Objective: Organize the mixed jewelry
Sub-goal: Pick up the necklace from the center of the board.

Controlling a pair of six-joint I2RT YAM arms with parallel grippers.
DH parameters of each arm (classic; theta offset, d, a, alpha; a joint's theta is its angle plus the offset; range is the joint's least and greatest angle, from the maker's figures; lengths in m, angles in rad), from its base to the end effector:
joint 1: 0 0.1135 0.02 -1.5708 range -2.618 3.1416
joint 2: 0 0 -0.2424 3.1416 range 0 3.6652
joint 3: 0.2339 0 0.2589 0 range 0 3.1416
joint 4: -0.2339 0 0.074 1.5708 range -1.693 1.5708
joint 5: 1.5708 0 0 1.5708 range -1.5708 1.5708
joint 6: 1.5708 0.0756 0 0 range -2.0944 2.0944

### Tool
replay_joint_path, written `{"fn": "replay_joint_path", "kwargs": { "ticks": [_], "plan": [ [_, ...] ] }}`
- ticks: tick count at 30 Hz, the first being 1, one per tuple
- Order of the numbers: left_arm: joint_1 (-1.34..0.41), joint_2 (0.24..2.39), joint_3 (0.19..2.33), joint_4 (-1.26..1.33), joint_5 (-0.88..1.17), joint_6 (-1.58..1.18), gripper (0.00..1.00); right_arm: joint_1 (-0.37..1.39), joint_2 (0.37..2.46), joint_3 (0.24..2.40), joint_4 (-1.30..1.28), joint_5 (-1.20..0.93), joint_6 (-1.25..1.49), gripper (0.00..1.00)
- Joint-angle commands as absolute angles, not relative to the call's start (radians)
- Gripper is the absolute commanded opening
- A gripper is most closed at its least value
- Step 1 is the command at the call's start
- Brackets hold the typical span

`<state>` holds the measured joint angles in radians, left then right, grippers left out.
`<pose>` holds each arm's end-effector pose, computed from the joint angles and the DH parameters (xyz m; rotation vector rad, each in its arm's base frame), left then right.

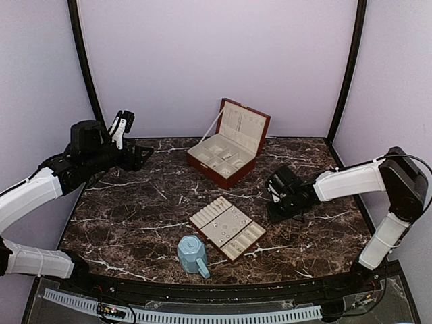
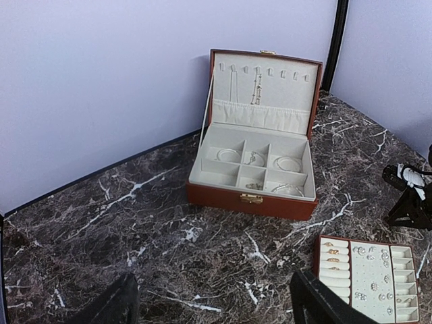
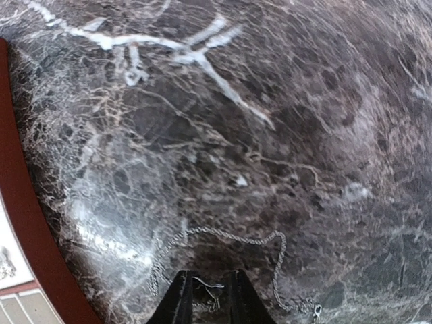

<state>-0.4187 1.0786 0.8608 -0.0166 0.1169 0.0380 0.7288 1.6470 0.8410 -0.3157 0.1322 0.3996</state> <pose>0.2790 -0.1338 0.2967 0.4932 1.7514 -0.3759 0.2459 0.2062 0.0809 -0.4002 2.6576 0.1779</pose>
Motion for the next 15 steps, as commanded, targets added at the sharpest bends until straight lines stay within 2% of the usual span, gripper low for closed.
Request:
{"fn": "replay_joint_path", "kwargs": {
  "ticks": [1, 9, 15],
  "plan": [
    [-0.414, 1.059, 0.847, -0.003, 0.13, 0.034, 0.8, 0.762, 1.713, 0.85, -0.328, 0.175, 0.393, 0.15],
    [-0.414, 1.058, 0.845, -0.003, 0.127, 0.035, 0.8, 0.765, 1.686, 0.85, -0.325, 0.192, 0.444, 0.01],
    [-0.414, 1.058, 0.838, 0.023, 0.146, 0.038, 0.8, 0.764, 1.618, 0.846, -0.288, 0.173, 0.491, 0.0]
  ]
}}
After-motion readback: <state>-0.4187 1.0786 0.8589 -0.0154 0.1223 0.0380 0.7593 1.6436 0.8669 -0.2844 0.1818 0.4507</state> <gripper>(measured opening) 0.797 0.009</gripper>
